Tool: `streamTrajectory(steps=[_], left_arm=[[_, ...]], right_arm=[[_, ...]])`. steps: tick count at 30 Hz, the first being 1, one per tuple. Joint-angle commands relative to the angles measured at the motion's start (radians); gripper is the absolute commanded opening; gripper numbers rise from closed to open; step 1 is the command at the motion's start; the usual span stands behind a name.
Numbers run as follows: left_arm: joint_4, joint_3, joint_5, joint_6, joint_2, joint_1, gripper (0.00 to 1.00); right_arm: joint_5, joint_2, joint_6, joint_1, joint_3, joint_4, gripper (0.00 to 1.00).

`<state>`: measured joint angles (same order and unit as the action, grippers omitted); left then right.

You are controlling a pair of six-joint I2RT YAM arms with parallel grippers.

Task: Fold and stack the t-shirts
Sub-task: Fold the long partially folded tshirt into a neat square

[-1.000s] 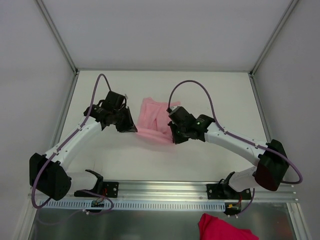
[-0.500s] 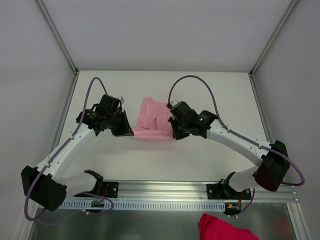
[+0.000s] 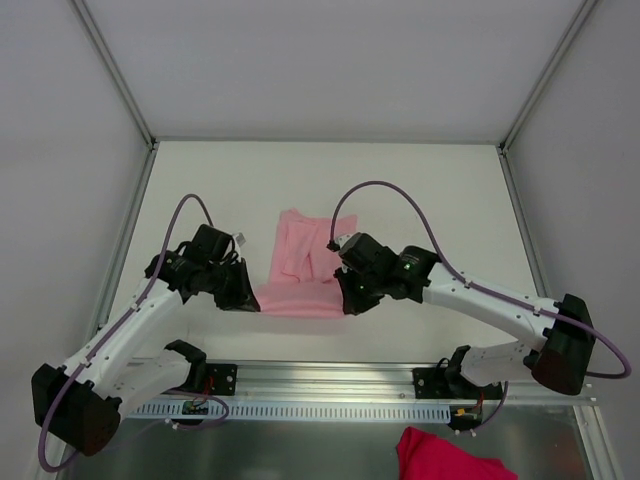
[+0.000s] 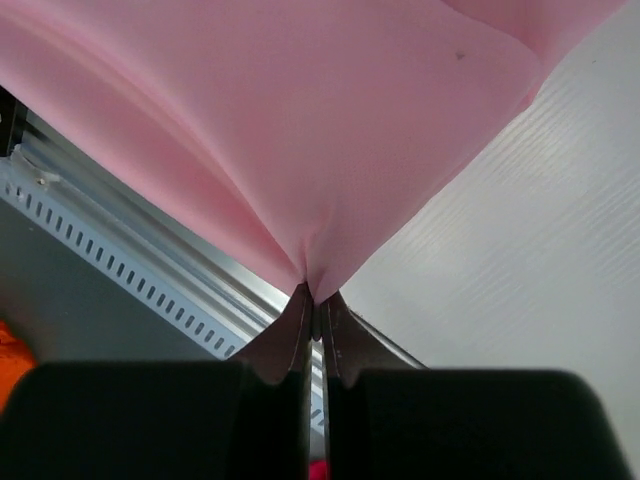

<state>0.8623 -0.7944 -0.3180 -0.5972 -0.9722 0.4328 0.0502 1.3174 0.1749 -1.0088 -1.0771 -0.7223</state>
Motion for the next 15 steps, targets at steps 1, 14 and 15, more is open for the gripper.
streamTrajectory(steps=[1,14,15], left_arm=[[0.079,-0.012,-0.010,0.037,0.076,0.001,0.00],[0.041,-0.103,0.013,-0.024,0.084,0.001,0.00],[-0.004,-0.103,0.014,-0.038,0.078,0.001,0.00]], right_arm=[[-0.019,-0.085,0.055,-0.042,0.025,-0.088,0.01],[-0.253,-0.100,0.049,-0.129,0.042,-0.042,0.01],[-0.262,-0.063,0.026,-0.129,0.031,-0.039,0.01]])
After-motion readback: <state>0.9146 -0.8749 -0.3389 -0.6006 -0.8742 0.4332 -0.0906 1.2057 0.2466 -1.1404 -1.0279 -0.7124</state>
